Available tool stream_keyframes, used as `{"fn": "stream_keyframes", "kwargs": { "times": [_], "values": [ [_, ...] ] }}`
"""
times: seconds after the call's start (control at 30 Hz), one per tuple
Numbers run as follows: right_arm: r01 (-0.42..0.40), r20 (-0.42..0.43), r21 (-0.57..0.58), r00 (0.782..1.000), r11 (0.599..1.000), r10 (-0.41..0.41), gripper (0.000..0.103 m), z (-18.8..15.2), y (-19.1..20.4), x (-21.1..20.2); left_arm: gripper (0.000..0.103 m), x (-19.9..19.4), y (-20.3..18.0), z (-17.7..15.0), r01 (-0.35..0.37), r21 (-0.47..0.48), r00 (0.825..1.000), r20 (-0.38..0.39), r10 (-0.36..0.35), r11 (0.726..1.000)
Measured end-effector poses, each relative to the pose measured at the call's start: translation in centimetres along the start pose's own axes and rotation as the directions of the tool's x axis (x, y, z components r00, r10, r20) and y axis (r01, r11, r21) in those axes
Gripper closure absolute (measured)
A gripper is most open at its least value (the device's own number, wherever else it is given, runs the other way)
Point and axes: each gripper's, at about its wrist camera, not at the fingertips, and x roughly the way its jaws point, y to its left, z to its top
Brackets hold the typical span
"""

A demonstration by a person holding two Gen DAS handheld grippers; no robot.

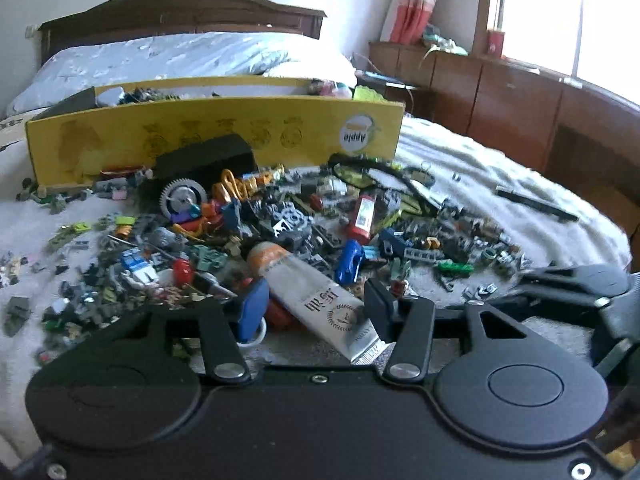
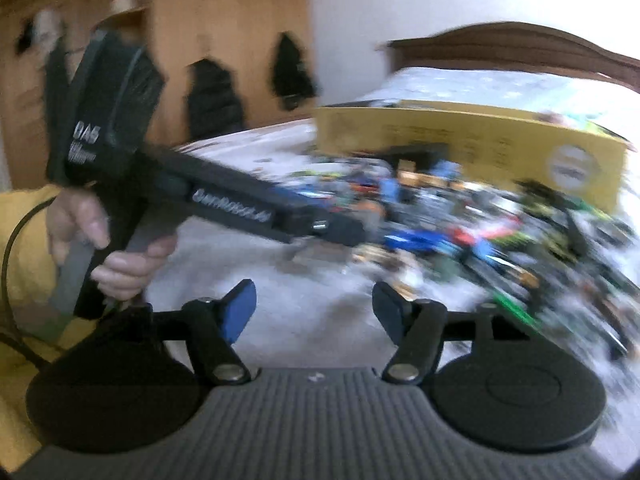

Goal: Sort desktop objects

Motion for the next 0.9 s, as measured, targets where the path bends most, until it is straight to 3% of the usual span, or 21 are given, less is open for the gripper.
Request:
{"fn": "stream_keyframes", "kwargs": {
  "times": [0.17, 0.33, 0.4, 0.47, 0.57, 0.73, 0.83, 0.9],
  "values": [
    [0.117, 0.03, 0.116, 0.992, 0.986, -0.121, 0.024, -1.3, -2.1, -2.6, 0.041, 2.0, -1.0, 0.3, -0.023, 0.02, 1.0, 0.01, 0.023, 1.0],
    [0.139, 0.053, 0.182, 0.987, 0.973, -0.151, 0.021, -2.0, -3.6, -2.8, 0.04, 3.6, -1.7, 0.2, -0.071, 0.07, 0.997, 0.022, 0.07, 0.995],
    [0.137, 0.063, 0.185, 0.986, 0.973, -0.151, 0.021, -2.1, -3.6, -2.7, 0.044, 3.8, -1.6, 0.3, -0.072, 0.06, 0.997, 0.023, 0.071, 0.996],
    [0.146, 0.069, 0.171, 0.985, 0.974, -0.16, 0.021, -1.9, -3.4, -2.6, 0.057, 3.7, -1.3, 0.4, -0.069, 0.039, 0.997, 0.024, 0.068, 0.997],
    [0.154, 0.08, 0.156, 0.983, 0.976, -0.168, 0.021, -1.8, -3.0, -2.5, 0.068, 3.5, -0.8, 0.4, -0.052, 0.007, 0.998, 0.021, 0.052, 0.999],
    [0.164, 0.093, 0.153, 0.979, 0.975, -0.179, 0.021, -1.7, -2.6, -1.7, 0.062, 3.6, -0.3, 0.3, -0.033, -0.007, 0.999, 0.021, 0.033, 0.999],
    [0.192, 0.083, 0.128, 0.976, 0.973, -0.203, 0.03, -1.5, -2.0, -1.1, 0.064, 3.9, 0.2, 0.4, -0.012, -0.038, 1.0, 0.019, 0.013, 0.999],
    [0.203, 0.07, 0.108, 0.975, 0.973, -0.211, 0.045, -1.2, -1.6, -0.5, 0.07, 3.8, 0.6, 0.5, 0.002, -0.068, 1.0, 0.023, -0.001, 0.998]
  ]
}}
